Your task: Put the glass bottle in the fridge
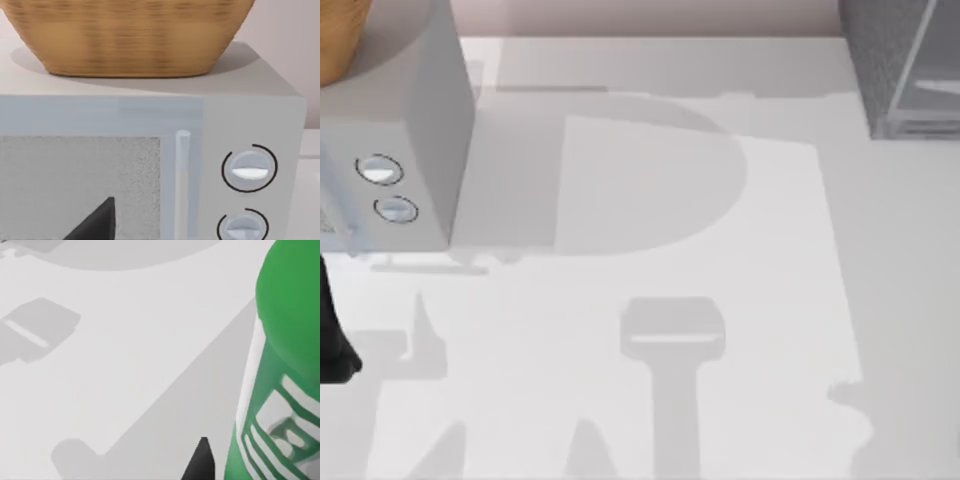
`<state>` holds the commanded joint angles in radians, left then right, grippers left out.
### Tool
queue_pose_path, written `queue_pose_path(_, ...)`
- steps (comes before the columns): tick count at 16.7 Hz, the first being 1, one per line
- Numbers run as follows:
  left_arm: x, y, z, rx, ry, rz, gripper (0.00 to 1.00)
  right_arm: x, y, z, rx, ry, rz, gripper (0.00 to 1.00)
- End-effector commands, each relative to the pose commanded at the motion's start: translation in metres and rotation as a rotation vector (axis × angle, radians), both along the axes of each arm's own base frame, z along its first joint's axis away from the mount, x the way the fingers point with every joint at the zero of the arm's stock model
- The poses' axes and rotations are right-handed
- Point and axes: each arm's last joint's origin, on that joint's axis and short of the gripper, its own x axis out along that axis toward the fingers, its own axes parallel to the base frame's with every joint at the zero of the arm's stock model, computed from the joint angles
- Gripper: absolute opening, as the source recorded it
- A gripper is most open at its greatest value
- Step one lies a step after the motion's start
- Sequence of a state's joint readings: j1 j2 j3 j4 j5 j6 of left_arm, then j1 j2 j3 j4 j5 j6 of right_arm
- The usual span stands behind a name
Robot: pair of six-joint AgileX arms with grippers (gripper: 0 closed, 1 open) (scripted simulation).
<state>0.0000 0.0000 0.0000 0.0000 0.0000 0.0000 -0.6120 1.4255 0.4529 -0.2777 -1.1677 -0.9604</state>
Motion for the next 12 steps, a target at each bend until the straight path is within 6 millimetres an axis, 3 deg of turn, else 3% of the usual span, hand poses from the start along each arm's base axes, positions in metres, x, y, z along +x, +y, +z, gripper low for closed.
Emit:
queue_pose_path(6,0.0,0.0,0.0,0.0,0.0,0.0,1.0,-0.027,0.053,0.053,-0.237,-0.029,-0.229,0.01)
queue_pose_path(12,0.0,0.0,0.0,0.0,0.0,0.0,1.0,-0.064,0.083,0.062,-0.202,-0.313,-0.586,0.01)
